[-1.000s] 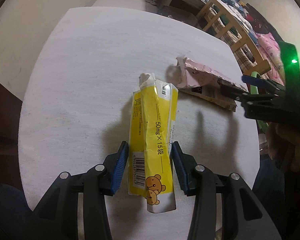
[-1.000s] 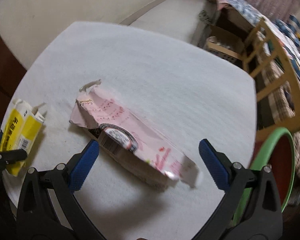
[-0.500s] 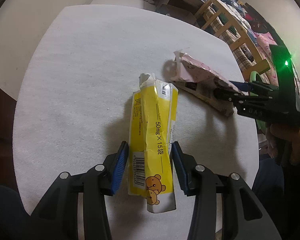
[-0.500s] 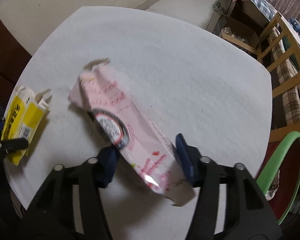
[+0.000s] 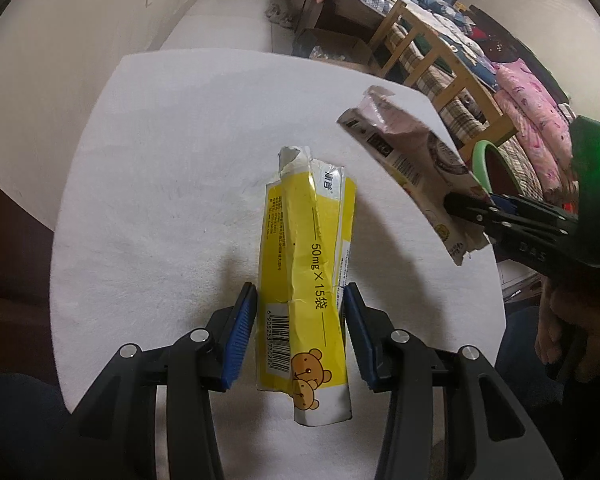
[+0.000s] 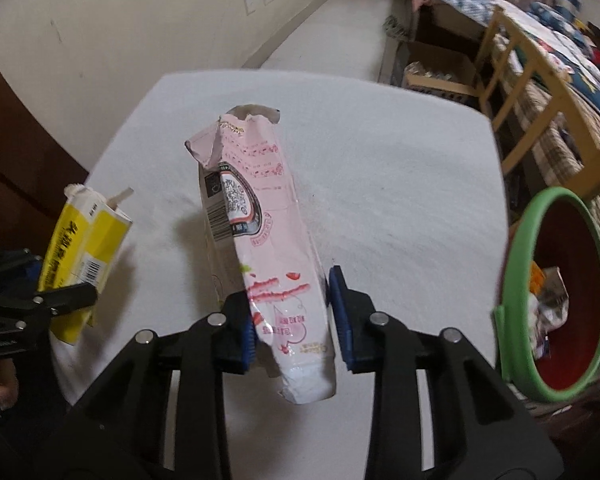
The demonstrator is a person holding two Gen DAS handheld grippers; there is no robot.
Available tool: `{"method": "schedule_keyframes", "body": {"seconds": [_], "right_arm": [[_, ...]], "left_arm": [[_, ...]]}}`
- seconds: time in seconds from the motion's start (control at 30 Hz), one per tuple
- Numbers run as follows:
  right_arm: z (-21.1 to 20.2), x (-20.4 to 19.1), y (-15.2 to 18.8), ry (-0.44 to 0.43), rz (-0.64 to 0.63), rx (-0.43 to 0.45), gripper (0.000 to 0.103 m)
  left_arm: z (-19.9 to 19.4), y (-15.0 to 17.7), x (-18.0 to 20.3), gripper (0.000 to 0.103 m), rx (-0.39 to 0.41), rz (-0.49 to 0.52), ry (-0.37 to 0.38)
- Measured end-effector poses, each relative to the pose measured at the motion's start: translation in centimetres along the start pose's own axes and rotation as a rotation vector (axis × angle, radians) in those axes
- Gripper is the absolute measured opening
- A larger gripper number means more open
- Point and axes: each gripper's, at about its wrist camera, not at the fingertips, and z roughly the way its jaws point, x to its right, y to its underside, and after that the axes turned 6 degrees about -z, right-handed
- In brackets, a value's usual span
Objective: Collect trash
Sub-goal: 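Carry the yellow box and pink wrapper over the green bin and open both tools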
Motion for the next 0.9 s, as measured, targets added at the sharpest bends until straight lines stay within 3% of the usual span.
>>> {"method": "schedule_keyframes", "body": {"seconds": [0.43,0.9], "right_arm": [[-6.5,0.4,2.3,0.034,0.142,0.13,0.031],[-10.5,2.2,5.2,0.052,0.226,0.193,0.031]], "left_arm": [[-2.9,-0.3,1.9,0.042,0.074,0.031,-0.013],[-5.0,-0.6,6.3,0.042,0.125,0.102,-0.02]]}}
